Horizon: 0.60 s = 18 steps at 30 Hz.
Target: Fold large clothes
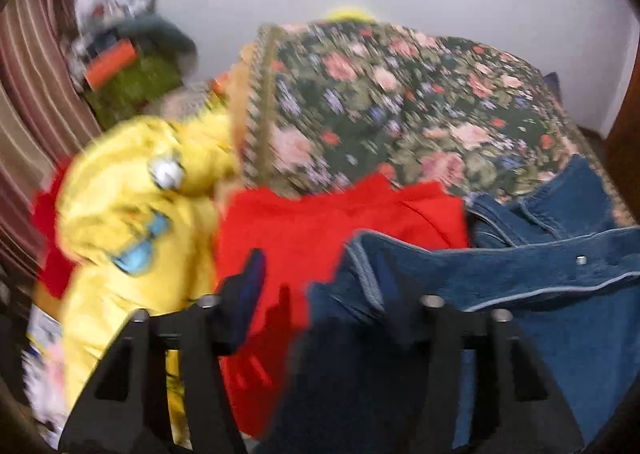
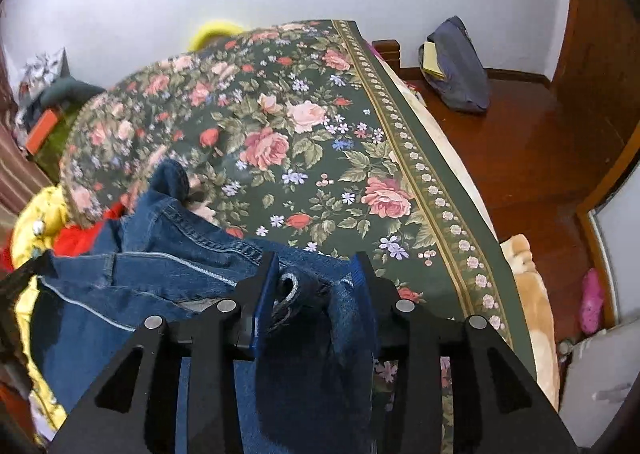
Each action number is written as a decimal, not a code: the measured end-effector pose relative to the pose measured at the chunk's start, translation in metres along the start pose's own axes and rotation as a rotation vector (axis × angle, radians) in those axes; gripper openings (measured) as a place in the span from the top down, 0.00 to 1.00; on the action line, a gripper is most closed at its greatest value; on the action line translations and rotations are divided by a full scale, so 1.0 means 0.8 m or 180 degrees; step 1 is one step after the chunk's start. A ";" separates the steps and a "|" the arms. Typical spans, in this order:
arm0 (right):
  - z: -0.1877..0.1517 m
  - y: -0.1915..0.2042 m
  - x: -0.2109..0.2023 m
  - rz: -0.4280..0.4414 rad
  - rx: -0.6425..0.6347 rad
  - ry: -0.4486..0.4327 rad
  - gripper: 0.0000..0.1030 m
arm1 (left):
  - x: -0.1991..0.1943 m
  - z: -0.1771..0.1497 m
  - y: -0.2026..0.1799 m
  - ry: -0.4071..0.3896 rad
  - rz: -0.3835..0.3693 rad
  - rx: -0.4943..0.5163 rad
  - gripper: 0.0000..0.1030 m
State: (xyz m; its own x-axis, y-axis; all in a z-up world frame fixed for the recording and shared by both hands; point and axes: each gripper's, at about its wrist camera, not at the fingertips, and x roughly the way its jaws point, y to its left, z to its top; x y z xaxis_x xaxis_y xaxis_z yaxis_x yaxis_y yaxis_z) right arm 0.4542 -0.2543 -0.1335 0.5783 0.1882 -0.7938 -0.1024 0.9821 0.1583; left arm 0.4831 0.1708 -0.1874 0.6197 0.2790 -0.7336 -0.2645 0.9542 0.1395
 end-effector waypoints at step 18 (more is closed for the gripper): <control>-0.089 0.135 -0.063 0.0406 -0.1039 -0.0115 0.40 | -0.073 -0.072 -0.021 0.0300 -0.0838 0.0202 0.37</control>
State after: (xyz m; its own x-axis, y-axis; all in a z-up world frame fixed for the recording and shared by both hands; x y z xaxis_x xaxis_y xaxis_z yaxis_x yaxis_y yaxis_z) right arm 0.3567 -0.1569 -0.1181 0.5719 0.3147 -0.7575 -0.4254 0.9034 0.0541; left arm 0.4088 0.1325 -0.1850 0.5886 0.0123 -0.8083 -0.0550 0.9982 -0.0248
